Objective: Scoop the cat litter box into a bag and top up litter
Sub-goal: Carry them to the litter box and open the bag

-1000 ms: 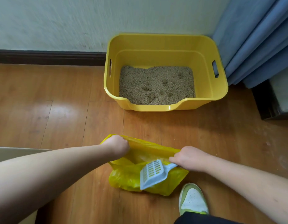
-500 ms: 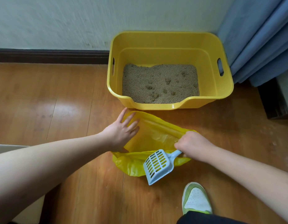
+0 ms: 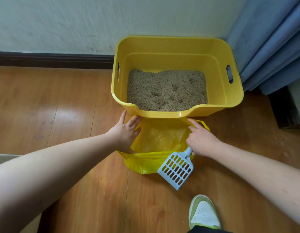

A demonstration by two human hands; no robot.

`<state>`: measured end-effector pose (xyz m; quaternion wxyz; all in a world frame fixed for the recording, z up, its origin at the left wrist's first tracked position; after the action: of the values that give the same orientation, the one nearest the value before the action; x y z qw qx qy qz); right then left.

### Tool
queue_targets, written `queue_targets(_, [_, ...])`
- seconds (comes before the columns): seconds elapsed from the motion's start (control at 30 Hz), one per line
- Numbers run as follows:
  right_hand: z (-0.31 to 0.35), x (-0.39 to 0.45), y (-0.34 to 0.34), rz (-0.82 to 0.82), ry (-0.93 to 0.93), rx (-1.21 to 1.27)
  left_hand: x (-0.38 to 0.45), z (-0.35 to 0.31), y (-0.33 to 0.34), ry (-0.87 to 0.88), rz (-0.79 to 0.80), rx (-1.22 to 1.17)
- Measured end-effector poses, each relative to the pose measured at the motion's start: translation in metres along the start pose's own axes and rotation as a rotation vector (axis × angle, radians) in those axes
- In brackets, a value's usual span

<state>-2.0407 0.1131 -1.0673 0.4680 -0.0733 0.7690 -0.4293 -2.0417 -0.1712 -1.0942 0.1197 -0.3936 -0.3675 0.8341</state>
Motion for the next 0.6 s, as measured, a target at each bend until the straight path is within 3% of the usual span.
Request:
queue_targets(0.17, [0.005,0.011,0.001,0.002,0.114,0.031,0.005,-0.007,0.003,-0.015,0.010,0.018])
queue_targets(0.33, [-0.005,0.013,0.020,-0.375,0.098,0.131,0.004,-0.011,0.009,-0.064,-0.021,-0.047])
queue_targets(0.6, [0.001,0.012,0.025,-0.625,0.021,0.283,0.003,-0.011,0.005,-0.082,-0.038,-0.096])
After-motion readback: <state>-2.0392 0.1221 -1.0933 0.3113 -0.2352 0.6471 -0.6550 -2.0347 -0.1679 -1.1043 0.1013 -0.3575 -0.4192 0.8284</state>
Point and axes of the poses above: each hand's wrist, its own x-axis towards the middle knuckle, its own y-axis out of the palm, z = x × y, the point moved 1 cm from there along x, towards the middle knuckle, and after that the axes turned 11 degrees about x, right-handed, at the moved point
